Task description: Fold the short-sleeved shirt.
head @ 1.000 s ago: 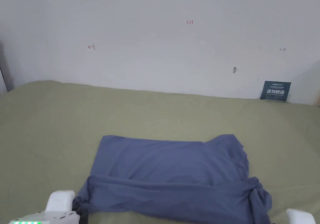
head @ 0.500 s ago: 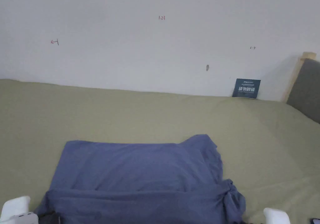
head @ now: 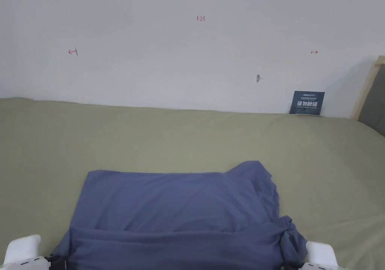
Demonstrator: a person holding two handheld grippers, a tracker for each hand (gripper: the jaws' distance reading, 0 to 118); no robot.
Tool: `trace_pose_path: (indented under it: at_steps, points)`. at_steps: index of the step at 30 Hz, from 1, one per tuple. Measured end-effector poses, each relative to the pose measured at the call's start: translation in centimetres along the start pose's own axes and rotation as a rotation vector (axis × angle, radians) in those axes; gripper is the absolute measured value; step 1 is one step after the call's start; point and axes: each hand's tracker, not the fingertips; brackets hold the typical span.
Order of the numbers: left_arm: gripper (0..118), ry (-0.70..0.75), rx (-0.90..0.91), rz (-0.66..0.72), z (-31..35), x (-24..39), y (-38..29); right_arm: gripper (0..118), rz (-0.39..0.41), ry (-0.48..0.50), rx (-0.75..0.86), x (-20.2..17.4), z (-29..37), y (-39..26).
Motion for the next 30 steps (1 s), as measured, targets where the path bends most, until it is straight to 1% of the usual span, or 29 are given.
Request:
trace_pose_path:
  at_steps: [1,2,4,6,7,10,16,19,25,28,30]
  points:
    - [12,-0.004,-0.003,-0.003,0.1,0.0,0.2,6,-0.003,0.01,0.009,-0.3,0.1,0.1]
    - [11,-0.004,-0.001,-0.007,0.3,0.2,0.4,6,0.024,-0.026,0.013,-0.8,0.5,0.2]
    - [11,0.004,0.012,-0.024,1.0,0.1,0.7,6,0.117,-0.02,0.027,-1.7,1.5,0.6]
    - [11,-0.027,0.024,-0.014,1.7,0.0,1.3,6,0.185,-0.017,0.064,-1.5,3.1,1.0]
    - [11,-0.033,0.027,-0.017,2.1,0.1,1.4,6,0.202,-0.001,0.072,-1.6,3.8,1.3]
    - [11,-0.034,0.043,-0.069,3.0,1.1,1.7,6,0.201,0.025,0.078,-0.8,5.7,2.1]
    - [11,-0.076,0.053,-0.105,6.7,2.1,1.1,6,0.238,0.043,0.118,-0.2,9.7,3.0]
    - [11,-0.09,0.053,-0.126,8.3,1.8,0.3,6,0.253,0.057,0.103,0.1,11.2,2.3]
    - [11,-0.104,0.023,-0.095,10.9,0.6,-3.2,6,0.209,0.076,0.026,1.2,12.6,-1.4]
    - [11,-0.094,-0.028,-0.078,10.6,-0.2,-5.7,6,0.154,0.062,-0.055,1.6,12.1,-3.6]
    - [11,-0.089,-0.052,-0.043,10.5,-0.9,-7.2,6,0.15,0.059,-0.087,1.7,12.0,-5.1]
